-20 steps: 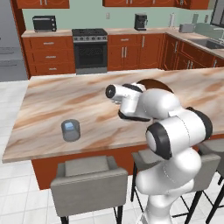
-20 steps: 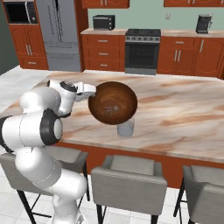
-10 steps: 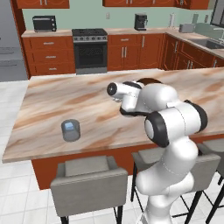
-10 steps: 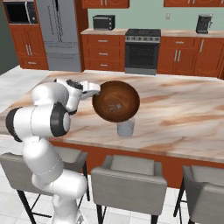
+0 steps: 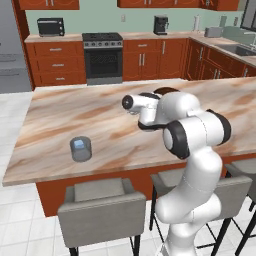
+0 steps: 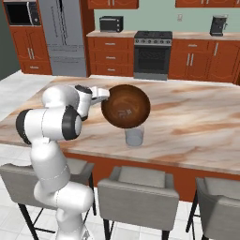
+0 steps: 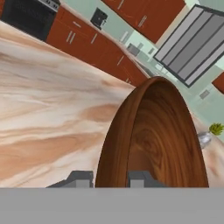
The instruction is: There are four ice cubes in the ice bowl. Place two ice cubes in each glass of water.
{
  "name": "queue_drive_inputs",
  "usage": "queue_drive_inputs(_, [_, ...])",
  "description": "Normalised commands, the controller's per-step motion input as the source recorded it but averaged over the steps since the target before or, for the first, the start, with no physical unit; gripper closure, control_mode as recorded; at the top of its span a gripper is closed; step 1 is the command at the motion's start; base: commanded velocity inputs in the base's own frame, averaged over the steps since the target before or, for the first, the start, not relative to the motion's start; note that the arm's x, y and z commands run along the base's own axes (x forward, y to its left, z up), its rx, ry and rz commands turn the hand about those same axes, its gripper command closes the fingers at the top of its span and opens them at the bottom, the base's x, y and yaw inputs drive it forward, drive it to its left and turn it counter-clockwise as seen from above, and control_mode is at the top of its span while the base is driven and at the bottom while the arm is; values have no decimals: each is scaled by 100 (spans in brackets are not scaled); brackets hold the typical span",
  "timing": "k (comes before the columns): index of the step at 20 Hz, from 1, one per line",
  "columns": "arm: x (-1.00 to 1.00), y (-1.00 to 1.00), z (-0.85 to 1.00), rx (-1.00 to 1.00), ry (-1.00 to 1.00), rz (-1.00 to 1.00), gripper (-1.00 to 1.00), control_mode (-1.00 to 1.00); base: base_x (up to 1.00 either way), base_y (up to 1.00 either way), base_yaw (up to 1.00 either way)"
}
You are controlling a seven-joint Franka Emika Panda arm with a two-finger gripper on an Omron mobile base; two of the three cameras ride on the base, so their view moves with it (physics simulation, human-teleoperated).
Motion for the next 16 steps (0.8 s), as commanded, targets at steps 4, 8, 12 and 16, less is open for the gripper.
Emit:
queue_drive_inputs(4, [23, -17, -10, 1, -8, 4, 100, -100, 0, 0, 0])
queue_drive_inputs(8, [25, -13, -7, 2, -4, 4, 100, -100, 0, 0, 0])
queue_drive_inputs(12, [25, 0, 0, 0, 0, 0, 100, -100, 0, 0, 0])
queue_drive_inputs(16, [15, 0, 0, 1, -3, 0, 100, -100, 0, 0, 0])
